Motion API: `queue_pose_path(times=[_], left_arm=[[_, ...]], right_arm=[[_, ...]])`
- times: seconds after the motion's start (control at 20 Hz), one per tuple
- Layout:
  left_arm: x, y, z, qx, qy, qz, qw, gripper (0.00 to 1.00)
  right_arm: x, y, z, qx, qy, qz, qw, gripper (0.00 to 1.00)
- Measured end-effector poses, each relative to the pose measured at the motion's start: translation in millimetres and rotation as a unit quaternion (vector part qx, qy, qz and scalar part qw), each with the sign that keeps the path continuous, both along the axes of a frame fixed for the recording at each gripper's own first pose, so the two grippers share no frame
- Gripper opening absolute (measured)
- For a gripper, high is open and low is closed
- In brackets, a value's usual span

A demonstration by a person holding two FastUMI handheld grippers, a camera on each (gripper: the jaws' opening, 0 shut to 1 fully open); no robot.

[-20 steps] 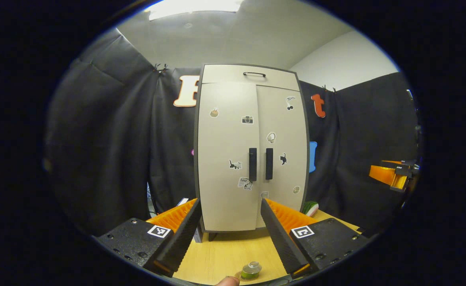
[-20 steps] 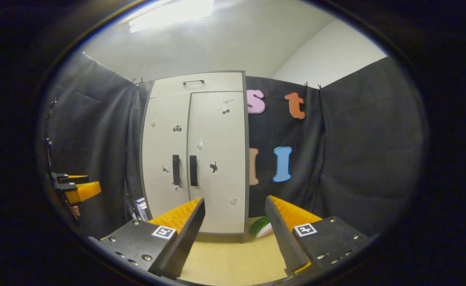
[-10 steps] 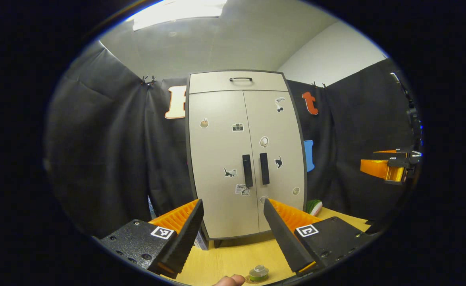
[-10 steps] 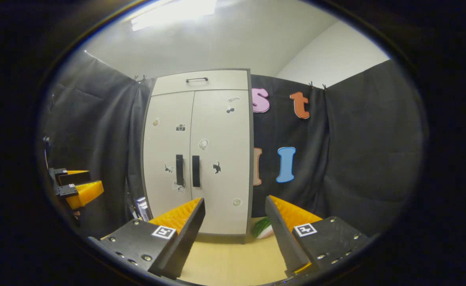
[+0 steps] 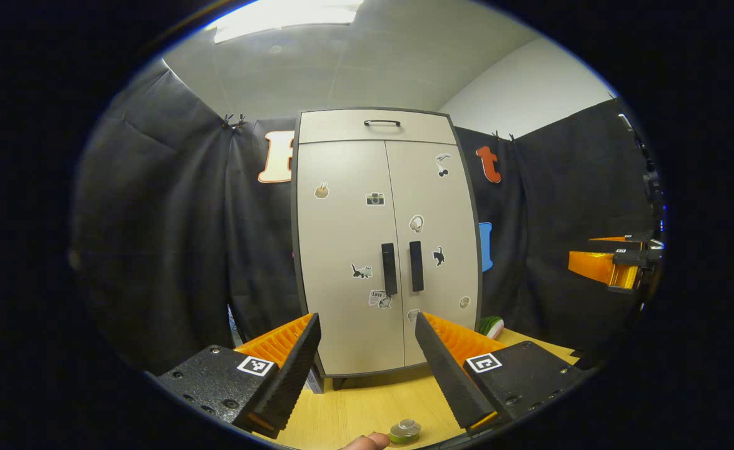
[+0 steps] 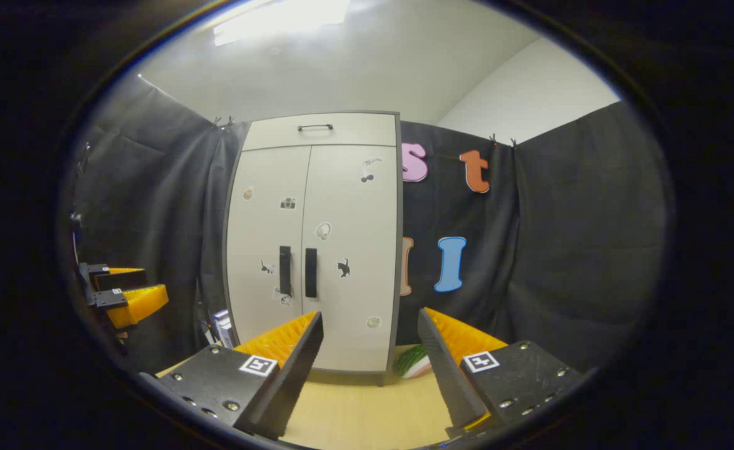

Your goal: Grasp the bottle in the cabinet with the left hand and place it on the coaster, then close the right door with the right hand and the left door with the left hand.

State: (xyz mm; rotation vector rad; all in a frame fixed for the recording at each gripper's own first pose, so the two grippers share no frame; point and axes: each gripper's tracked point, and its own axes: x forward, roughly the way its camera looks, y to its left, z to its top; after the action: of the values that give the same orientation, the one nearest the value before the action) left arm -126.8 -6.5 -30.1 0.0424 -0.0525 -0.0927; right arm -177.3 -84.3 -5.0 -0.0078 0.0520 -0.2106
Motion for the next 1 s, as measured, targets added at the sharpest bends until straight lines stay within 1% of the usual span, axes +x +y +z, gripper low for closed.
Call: queue_pose_path(times=[0.25, 0.4, 0.45, 0.5, 0.65, 0.75, 0.85, 0.95, 1.0], left_arm=[[1, 8, -6, -0.005, 0.01, 0.0, 1.0, 0.96], [0, 22, -6, -0.005, 0.007, 0.016, 1.0, 0.96], [-1, 26, -7, -0.002, 0.006, 0.019, 1.0, 0.99], [-1, 29, -7, -0.005, 0.005, 0.019, 1.0, 0.96], [-3, 26, -6, -0.026, 0.005, 0.0, 1.0, 0.96], [-2, 29, -3, -0.023, -0.001, -0.001, 1.0, 0.97], [1, 30, -3, -0.019, -0.003, -0.003, 1.0, 0.97], [1, 26, -2, -0.026, -0.005, -0.013, 1.0, 0.97], [2, 24, -2, -0.031, -0.003, -0.017, 0.999, 0.97]], right_arm=[[-7, 2, -1, -0.002, 0.0, -0.012, 1.0, 0.92], [-12, 8, -2, -0.001, -0.006, -0.023, 1.0, 0.92], [-14, 12, -2, 0.001, -0.009, -0.024, 1.0, 0.93], [-14, 16, -2, 0.005, -0.012, -0.024, 1.0, 0.92], [-17, 34, -1, 0.01, -0.017, -0.016, 1.0, 0.93], [-18, 40, -3, 0.002, -0.012, -0.011, 1.0, 0.93], [-22, 37, -3, -0.002, -0.005, -0.017, 1.0, 0.93], [-24, 31, -4, 0.002, -0.004, -0.028, 1.0, 0.93], [-26, 28, -2, 0.006, -0.004, -0.034, 0.999, 0.89]])
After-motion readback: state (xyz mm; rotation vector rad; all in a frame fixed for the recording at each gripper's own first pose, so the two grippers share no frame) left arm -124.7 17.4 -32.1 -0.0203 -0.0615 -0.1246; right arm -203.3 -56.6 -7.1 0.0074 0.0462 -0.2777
